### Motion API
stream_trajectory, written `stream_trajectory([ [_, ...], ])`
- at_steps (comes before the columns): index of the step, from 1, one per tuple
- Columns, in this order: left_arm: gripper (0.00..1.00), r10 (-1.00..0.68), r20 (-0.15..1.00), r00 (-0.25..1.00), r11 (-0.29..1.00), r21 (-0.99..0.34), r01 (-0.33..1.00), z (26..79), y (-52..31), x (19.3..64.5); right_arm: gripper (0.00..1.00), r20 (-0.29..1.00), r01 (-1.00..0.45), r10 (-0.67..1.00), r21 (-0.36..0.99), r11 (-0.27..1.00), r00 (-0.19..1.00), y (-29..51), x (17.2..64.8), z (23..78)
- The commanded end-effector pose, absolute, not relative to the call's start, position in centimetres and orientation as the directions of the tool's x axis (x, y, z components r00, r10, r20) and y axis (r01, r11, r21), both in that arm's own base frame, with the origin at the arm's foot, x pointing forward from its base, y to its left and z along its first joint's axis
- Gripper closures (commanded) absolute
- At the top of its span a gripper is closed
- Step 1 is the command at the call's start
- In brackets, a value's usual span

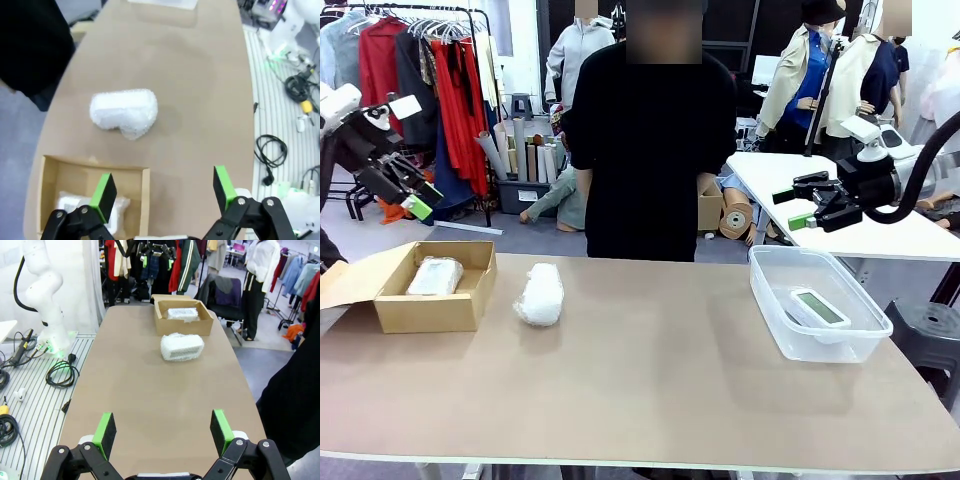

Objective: Separate and place wrapped and unwrapped clocks.
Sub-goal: Pick up the Digital clock indicated by the person.

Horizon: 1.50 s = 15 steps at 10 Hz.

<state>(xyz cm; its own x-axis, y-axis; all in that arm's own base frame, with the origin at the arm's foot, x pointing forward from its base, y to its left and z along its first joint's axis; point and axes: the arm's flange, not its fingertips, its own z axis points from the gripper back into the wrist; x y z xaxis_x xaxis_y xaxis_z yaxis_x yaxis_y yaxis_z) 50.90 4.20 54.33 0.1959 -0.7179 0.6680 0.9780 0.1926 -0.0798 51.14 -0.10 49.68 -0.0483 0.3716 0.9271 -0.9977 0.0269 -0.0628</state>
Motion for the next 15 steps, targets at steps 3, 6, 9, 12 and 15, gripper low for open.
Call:
stream_trajectory([
  [3, 0.00, -0.696, 0.713, 0.086, 0.108, -0.014, 0.994, 52.3, 4.6, 51.4, 0.00, 0.927, -0.997, 0.371, -0.067, 0.026, -0.053, -0.1, 51.1, 49.9],
  [6, 0.00, -0.587, 0.799, -0.131, 0.009, 0.169, 0.986, 49.5, 6.1, 50.6, 0.00, 0.927, -0.997, 0.371, -0.067, 0.026, -0.053, -0.1, 51.1, 49.9],
  [9, 0.00, -0.341, 0.927, -0.156, 0.130, 0.211, 0.969, 48.9, 8.0, 51.1, 0.00, 0.927, -0.997, 0.371, -0.067, 0.026, -0.053, -0.1, 51.1, 49.9],
  [12, 0.00, -0.302, 0.932, -0.202, 0.130, 0.250, 0.959, 48.5, 8.4, 51.3, 0.00, 0.927, -0.997, 0.371, -0.067, 0.026, -0.053, -0.1, 51.1, 49.9],
  [15, 0.00, -0.361, 0.919, -0.157, 0.086, 0.200, 0.976, 48.3, 8.2, 51.6, 0.00, 0.927, -0.997, 0.371, -0.067, 0.026, -0.053, -0.1, 51.1, 49.9],
])
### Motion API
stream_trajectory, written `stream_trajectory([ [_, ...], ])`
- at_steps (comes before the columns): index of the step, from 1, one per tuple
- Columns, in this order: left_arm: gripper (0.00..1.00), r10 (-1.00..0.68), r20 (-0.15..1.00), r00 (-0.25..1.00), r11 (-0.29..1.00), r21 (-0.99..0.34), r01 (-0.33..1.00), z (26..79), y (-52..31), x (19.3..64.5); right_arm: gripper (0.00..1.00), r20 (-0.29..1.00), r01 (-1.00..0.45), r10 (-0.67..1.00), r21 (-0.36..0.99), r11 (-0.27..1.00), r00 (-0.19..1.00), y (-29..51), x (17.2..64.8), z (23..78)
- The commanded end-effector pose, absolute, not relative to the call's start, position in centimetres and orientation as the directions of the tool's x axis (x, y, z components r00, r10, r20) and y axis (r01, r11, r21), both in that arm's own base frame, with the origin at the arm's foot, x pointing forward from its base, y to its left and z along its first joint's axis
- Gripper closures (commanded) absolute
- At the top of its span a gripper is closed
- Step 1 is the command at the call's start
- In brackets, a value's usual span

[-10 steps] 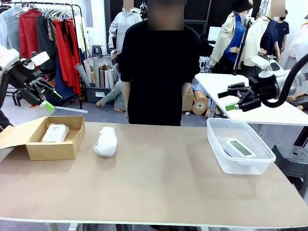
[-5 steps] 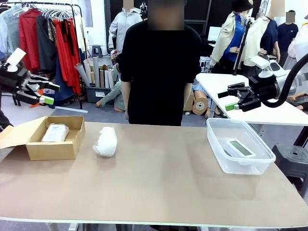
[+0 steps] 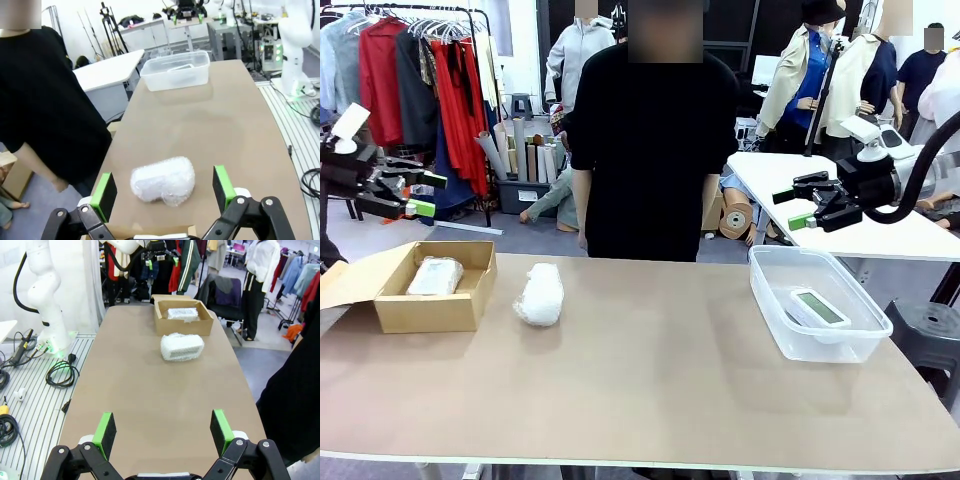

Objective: Separate and place wrapped and unwrapped clocks.
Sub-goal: Pick up the Digital clock indicated by the person.

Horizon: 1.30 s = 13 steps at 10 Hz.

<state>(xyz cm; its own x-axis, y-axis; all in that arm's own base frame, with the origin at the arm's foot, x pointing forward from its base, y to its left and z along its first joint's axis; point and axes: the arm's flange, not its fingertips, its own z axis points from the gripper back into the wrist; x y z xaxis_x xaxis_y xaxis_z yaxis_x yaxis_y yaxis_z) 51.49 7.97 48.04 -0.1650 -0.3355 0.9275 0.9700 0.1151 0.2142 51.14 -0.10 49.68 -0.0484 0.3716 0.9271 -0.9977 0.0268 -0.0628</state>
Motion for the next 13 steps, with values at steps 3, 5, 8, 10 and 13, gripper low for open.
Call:
stream_trajectory([
  [3, 0.00, -0.319, 0.932, -0.169, 0.135, 0.222, 0.966, 48.31, 8.19, 51.49, 0.00, 0.927, -0.997, 0.371, -0.067, 0.026, -0.053, -0.08, 51.08, 49.91],
  [5, 0.00, -0.319, 0.932, -0.169, 0.135, 0.222, 0.966, 48.31, 8.19, 51.49, 0.00, 0.927, -0.997, 0.371, -0.067, 0.026, -0.053, -0.08, 51.08, 49.91],
  [8, 0.00, -0.319, 0.932, -0.169, 0.135, 0.222, 0.966, 48.31, 8.19, 51.49, 0.00, 0.927, -0.997, 0.371, -0.067, 0.026, -0.053, -0.08, 51.08, 49.91],
  [10, 0.00, -0.319, 0.932, -0.169, 0.135, 0.222, 0.966, 48.31, 8.19, 51.49, 0.00, 0.927, -0.997, 0.371, -0.067, 0.026, -0.053, -0.08, 51.08, 49.91],
  [13, 0.00, -0.319, 0.932, -0.169, 0.135, 0.222, 0.966, 48.31, 8.19, 51.49, 0.00, 0.927, -0.997, 0.371, -0.067, 0.026, -0.053, -0.08, 51.08, 49.91],
])
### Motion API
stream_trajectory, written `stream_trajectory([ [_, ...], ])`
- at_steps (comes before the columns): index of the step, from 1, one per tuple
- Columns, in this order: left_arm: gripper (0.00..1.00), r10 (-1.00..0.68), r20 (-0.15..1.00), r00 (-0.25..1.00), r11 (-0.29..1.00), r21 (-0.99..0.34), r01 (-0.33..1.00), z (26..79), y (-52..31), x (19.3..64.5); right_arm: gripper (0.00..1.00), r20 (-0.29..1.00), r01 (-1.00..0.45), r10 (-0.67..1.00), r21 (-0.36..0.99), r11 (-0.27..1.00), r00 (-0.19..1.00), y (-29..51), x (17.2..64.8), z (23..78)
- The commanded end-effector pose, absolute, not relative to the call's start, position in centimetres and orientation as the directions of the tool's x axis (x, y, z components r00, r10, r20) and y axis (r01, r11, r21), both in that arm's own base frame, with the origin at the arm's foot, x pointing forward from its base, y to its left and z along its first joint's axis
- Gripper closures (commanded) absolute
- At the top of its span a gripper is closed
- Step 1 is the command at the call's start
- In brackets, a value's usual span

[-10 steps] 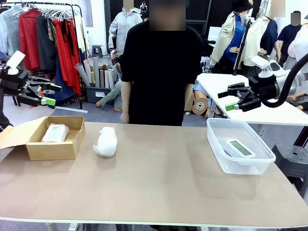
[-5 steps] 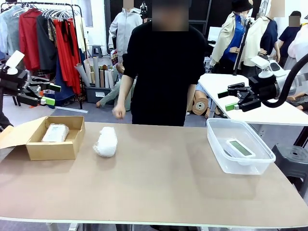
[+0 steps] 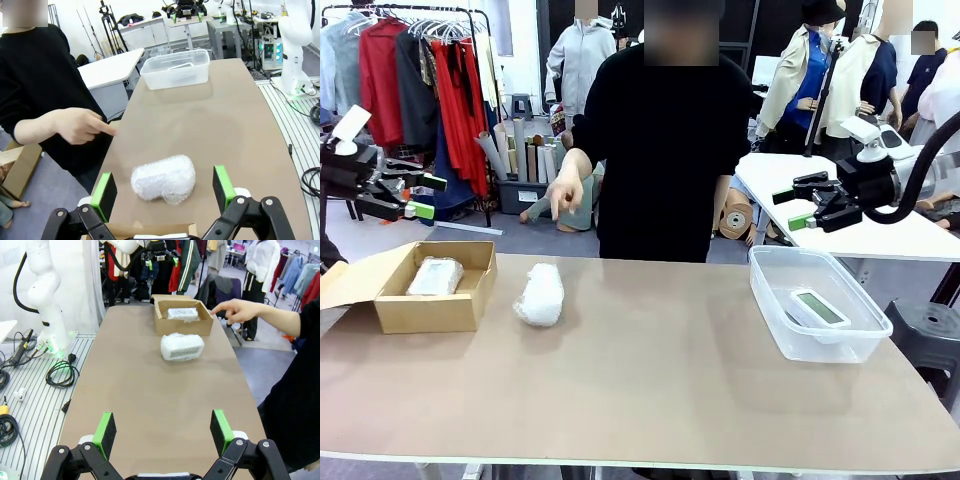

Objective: Separate and place wrapped and unwrapped clocks.
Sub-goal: Pick up the Digital clock indicated by the person.

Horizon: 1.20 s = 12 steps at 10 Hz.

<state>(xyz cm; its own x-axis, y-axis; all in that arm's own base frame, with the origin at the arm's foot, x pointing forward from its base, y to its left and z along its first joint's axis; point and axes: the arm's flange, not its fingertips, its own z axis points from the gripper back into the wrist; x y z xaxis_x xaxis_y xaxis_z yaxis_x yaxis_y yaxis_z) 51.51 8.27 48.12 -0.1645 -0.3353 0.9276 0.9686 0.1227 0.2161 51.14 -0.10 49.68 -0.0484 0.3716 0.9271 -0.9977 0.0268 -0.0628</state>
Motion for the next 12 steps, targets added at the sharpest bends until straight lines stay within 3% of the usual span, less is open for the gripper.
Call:
stream_trajectory([
  [1, 0.00, -0.319, 0.932, -0.169, 0.135, 0.222, 0.966, 48.31, 8.19, 51.49, 0.00, 0.927, -0.997, 0.371, -0.067, 0.026, -0.053, -0.08, 51.08, 49.91],
  [12, 0.00, -0.319, 0.932, -0.169, 0.135, 0.222, 0.966, 48.31, 8.19, 51.49, 0.00, 0.927, -0.997, 0.371, -0.067, 0.026, -0.053, -0.08, 51.08, 49.91],
])
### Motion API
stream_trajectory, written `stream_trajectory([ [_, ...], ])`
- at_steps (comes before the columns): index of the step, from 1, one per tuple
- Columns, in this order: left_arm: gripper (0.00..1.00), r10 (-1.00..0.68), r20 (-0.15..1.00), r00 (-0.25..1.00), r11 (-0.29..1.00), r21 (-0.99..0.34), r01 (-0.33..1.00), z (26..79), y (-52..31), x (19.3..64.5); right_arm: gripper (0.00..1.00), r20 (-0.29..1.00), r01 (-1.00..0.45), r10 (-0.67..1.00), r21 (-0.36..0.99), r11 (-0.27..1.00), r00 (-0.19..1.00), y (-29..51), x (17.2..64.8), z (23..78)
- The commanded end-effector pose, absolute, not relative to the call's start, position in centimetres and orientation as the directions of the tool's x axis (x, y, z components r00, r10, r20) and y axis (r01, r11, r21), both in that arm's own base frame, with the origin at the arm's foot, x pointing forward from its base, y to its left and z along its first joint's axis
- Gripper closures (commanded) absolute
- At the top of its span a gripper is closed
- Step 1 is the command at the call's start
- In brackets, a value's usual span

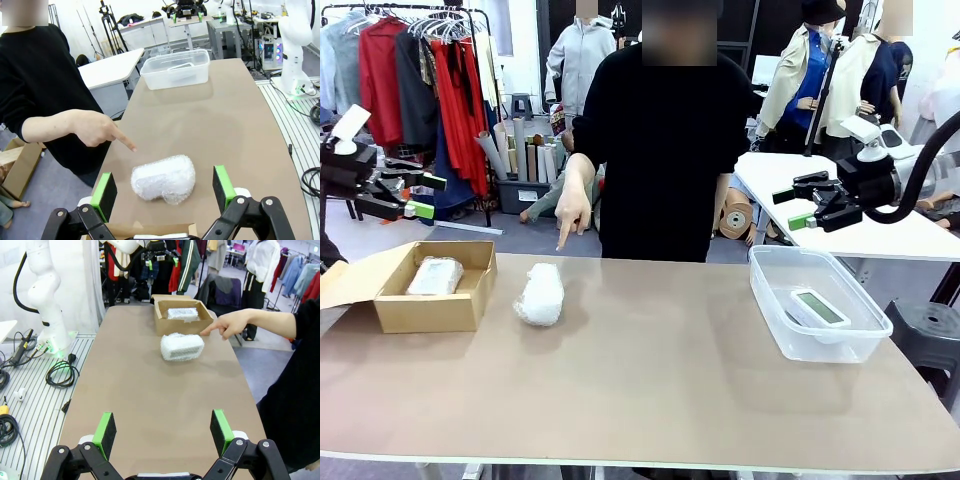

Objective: Separate and place wrapped and unwrapped clocks.
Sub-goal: Pick up the Digital clock indicated by the person.

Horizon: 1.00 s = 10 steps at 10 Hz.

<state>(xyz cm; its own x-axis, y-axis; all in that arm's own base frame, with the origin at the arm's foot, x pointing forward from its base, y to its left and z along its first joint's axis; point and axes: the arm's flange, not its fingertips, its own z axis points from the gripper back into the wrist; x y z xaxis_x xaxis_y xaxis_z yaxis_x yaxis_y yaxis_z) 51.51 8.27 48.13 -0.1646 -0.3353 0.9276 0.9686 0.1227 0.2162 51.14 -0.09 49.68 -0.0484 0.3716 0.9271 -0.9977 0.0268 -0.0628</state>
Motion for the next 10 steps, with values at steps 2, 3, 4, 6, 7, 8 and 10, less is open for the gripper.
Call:
stream_trajectory([
  [2, 0.00, -0.319, 0.932, -0.169, 0.135, 0.222, 0.966, 48.31, 8.19, 51.49, 0.00, 0.927, -0.997, 0.371, -0.067, 0.026, -0.053, -0.08, 51.08, 49.91],
  [3, 0.00, -0.319, 0.932, -0.169, 0.135, 0.222, 0.966, 48.31, 8.19, 51.49, 0.00, 0.927, -0.997, 0.371, -0.067, 0.026, -0.053, -0.08, 51.08, 49.91],
  [4, 0.00, -0.319, 0.932, -0.169, 0.135, 0.222, 0.966, 48.31, 8.19, 51.49, 0.00, 0.927, -0.997, 0.371, -0.067, 0.026, -0.053, -0.08, 51.08, 49.91],
  [6, 0.00, -0.319, 0.932, -0.169, 0.135, 0.222, 0.966, 48.31, 8.19, 51.49, 0.00, 0.927, -0.997, 0.371, -0.067, 0.026, -0.053, -0.08, 51.08, 49.91],
  [7, 0.00, -0.319, 0.932, -0.169, 0.135, 0.222, 0.966, 48.31, 8.19, 51.49, 0.00, 0.927, -0.997, 0.371, -0.067, 0.026, -0.053, -0.08, 51.08, 49.91],
  [8, 0.00, -0.319, 0.932, -0.169, 0.135, 0.222, 0.966, 48.31, 8.19, 51.49, 0.00, 0.927, -0.997, 0.371, -0.067, 0.026, -0.053, -0.08, 51.08, 49.91],
  [10, 0.00, -0.319, 0.932, -0.169, 0.135, 0.222, 0.966, 48.31, 8.19, 51.49, 0.00, 0.927, -0.997, 0.371, -0.067, 0.026, -0.053, -0.08, 51.08, 49.91],
])
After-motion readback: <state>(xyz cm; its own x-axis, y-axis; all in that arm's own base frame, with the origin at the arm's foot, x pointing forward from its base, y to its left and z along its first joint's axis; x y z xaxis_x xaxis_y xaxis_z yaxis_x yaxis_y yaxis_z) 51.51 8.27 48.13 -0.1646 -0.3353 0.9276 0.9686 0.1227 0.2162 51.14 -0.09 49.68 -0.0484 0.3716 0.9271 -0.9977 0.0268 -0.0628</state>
